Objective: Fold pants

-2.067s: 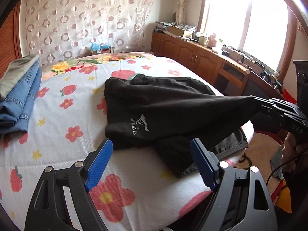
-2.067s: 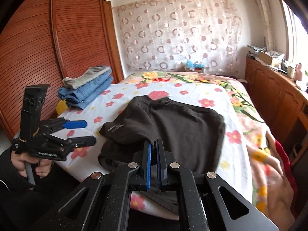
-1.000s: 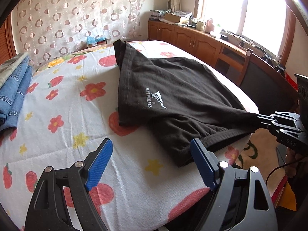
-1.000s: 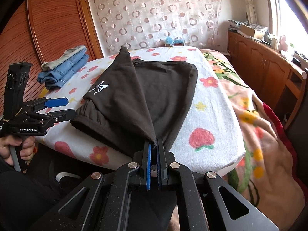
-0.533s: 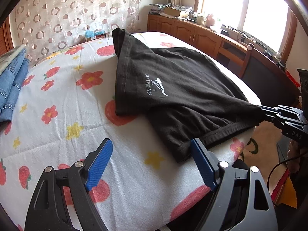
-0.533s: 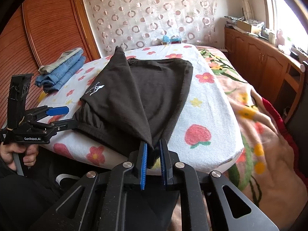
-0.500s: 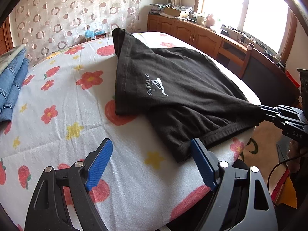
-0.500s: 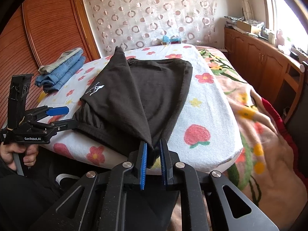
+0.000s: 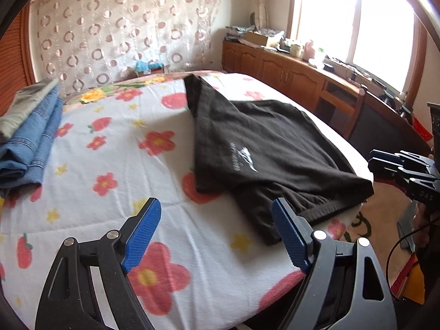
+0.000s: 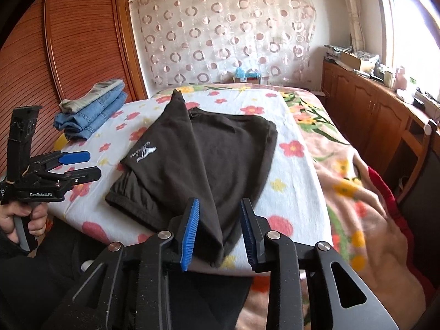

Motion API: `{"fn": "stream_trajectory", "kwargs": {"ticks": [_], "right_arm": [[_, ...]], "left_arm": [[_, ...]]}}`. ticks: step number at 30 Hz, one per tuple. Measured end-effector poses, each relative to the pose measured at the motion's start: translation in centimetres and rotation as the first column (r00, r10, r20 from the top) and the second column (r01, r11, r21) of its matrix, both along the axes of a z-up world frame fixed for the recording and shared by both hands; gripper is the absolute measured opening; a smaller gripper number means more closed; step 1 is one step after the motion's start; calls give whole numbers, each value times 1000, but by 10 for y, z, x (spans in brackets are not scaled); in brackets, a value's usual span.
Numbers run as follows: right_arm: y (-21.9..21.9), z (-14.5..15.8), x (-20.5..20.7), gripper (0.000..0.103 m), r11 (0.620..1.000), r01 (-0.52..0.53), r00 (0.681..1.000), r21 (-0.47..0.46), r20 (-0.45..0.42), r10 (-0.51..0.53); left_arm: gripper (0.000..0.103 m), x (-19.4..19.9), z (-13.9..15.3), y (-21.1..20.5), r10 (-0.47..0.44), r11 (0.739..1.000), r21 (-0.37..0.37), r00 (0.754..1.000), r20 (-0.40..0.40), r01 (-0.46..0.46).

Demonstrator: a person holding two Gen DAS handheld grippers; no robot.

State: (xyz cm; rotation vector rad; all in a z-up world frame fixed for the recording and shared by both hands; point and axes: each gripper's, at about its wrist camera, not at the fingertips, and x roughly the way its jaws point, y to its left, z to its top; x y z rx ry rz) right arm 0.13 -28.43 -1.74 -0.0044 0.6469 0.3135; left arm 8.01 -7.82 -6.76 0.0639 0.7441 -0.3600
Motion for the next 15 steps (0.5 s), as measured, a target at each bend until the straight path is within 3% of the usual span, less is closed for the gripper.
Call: {"fn": "stream_trajectory", "kwargs": {"ticks": [15], "right_arm": [[49,-7,51,33,994,-108,994,-14,3,108]], "left_arm": [[84,-1,15,41,108,994,-28,992,61,-106]]}}
